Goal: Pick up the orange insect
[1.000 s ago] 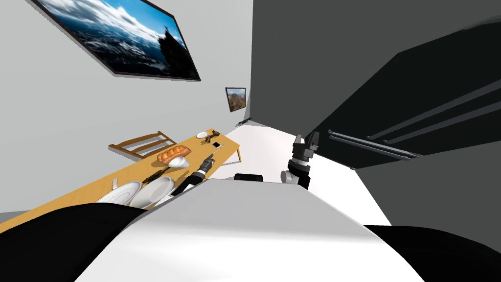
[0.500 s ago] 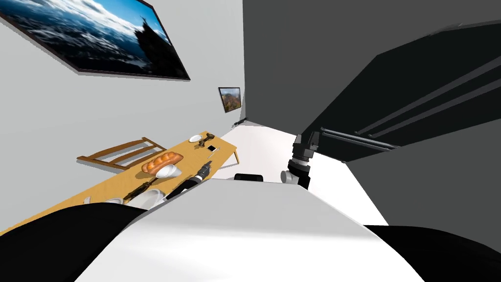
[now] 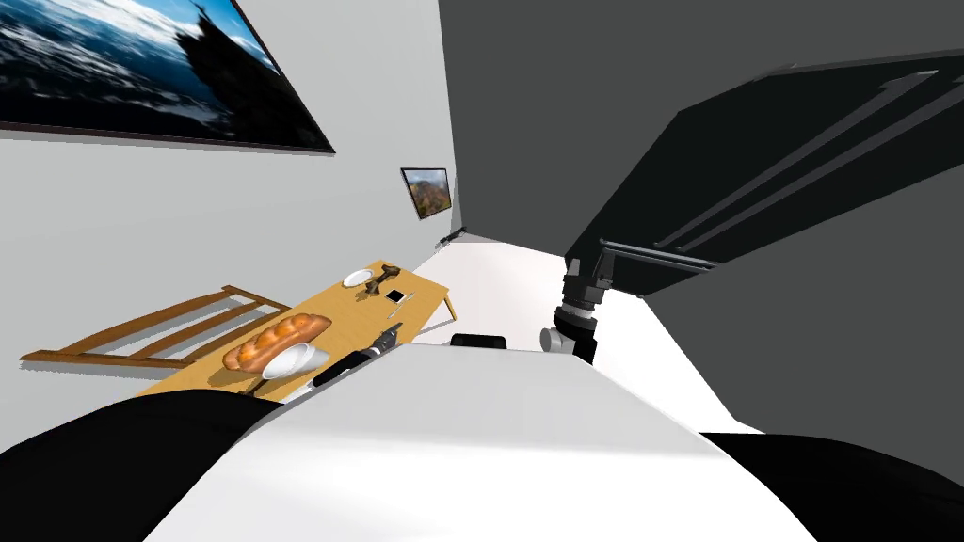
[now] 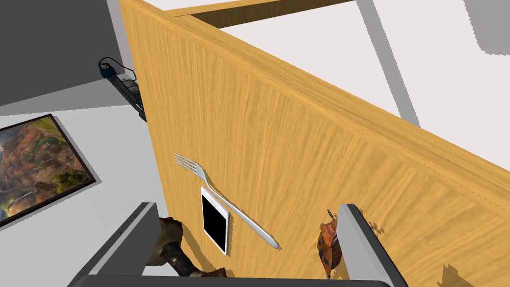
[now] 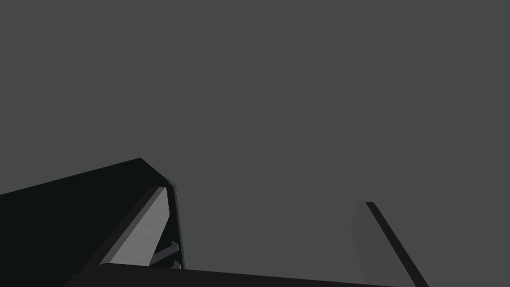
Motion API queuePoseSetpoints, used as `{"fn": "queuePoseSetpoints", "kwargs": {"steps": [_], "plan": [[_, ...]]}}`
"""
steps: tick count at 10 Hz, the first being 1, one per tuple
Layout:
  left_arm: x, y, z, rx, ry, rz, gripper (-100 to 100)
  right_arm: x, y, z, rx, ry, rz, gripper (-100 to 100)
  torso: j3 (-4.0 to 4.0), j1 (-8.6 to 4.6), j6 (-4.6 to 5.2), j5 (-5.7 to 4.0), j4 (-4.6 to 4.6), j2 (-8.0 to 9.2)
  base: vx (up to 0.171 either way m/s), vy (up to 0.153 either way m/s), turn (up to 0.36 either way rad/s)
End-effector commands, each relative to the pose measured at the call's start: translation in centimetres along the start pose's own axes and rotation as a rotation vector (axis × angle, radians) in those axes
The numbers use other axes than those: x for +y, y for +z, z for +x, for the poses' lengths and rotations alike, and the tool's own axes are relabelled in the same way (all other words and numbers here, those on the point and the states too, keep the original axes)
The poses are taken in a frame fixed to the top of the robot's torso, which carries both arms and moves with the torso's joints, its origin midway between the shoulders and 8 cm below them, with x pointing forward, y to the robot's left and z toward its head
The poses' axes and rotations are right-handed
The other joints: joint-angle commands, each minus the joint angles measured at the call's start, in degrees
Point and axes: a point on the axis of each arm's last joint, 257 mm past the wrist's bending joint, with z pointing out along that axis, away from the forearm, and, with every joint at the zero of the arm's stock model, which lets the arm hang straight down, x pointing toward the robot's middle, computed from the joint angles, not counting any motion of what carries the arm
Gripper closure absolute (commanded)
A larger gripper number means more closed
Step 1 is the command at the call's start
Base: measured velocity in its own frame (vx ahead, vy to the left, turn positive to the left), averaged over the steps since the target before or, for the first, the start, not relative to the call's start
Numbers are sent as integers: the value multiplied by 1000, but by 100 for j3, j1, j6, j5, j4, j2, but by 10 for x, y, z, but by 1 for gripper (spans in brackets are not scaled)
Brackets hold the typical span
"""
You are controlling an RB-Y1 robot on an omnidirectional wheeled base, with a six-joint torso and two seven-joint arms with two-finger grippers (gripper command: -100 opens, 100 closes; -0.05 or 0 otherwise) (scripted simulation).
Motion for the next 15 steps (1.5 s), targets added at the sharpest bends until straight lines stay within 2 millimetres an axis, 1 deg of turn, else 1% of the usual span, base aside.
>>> {"fn": "queuePoseSetpoints", "kwargs": {"steps": [1,3,4,6,7,9,11,15], "plan": [[21,-11,0,3,-11,-46,-100,0,0,0,0,0,0,0,0,0,0,0,0,0,53,56,-81],[63,-22,-5,10,-40,-167,-100,0,0,0,0,0,0,0,9,-6,-4,-1,3,16,50,55,-200],[63,-22,-5,10,-40,-167,-100,0,0,0,0,0,0,0,7,-2,-2,-1,2,13,39,54,-95],[99,-35,-7,17,-69,-274,-100,0,0,0,0,0,0,0,9,-8,-4,-2,3,16,53,64,-168],[99,-35,-7,17,-69,-274,-100,0,0,0,0,0,0,0,6,1,-4,0,2,11,37,61,-116],[128,-48,-7,22,-99,-366,-100,0,0,0,0,0,0,0,11,-5,-4,-1,4,20,33,67,-197],[152,-60,-5,27,-126,-442,-100,0,0,0,0,0,0,0,7,8,-5,2,2,13,50,102,-192],[185,-80,3,35,-172,-556,-100,0,0,0,0,0,0,0,10,0,-6,1,4,18,32,86,-160]]}}
